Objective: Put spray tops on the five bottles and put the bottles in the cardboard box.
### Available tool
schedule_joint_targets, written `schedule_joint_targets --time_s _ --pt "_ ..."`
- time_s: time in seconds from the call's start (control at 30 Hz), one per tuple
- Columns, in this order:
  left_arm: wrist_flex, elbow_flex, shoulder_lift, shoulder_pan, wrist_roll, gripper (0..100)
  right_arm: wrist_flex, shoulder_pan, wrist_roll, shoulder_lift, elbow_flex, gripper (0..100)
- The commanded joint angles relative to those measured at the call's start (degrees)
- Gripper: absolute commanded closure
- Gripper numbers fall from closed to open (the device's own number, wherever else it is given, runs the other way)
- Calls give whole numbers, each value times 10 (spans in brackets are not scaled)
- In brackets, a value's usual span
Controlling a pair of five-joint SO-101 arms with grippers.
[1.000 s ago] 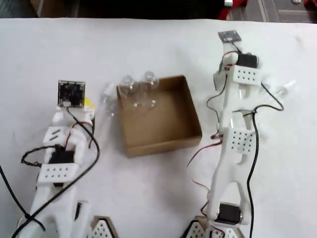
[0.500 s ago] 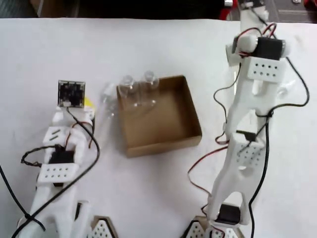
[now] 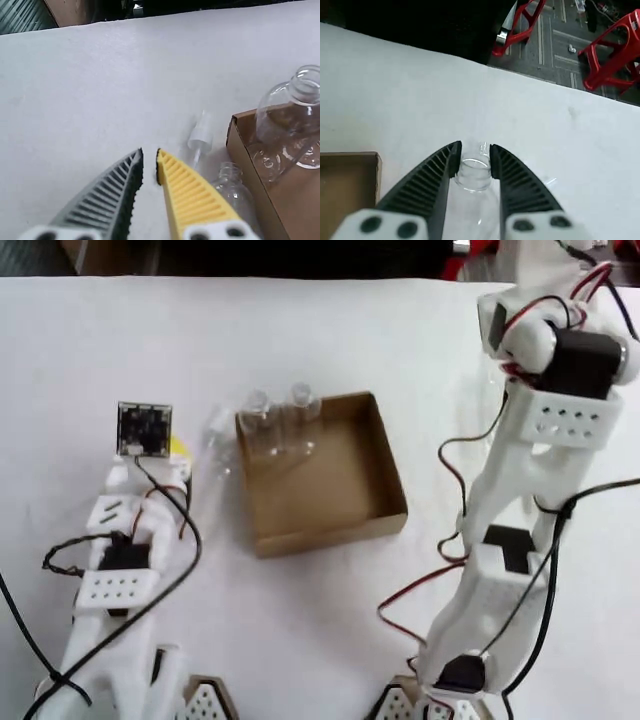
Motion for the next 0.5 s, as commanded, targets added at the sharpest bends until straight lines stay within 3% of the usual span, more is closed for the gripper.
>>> schedule_joint_targets --time_s 0.0,0.17,0.47 --pt "-17 -4 -19 -9 -8 950 15 -7 -23 -60 -22 982" --pt "-17 -4 -19 -9 -8 950 15 -7 -98 -111 -22 983" --pt "-17 -4 -19 -9 -8 950 16 -7 -110 -189 -21 983"
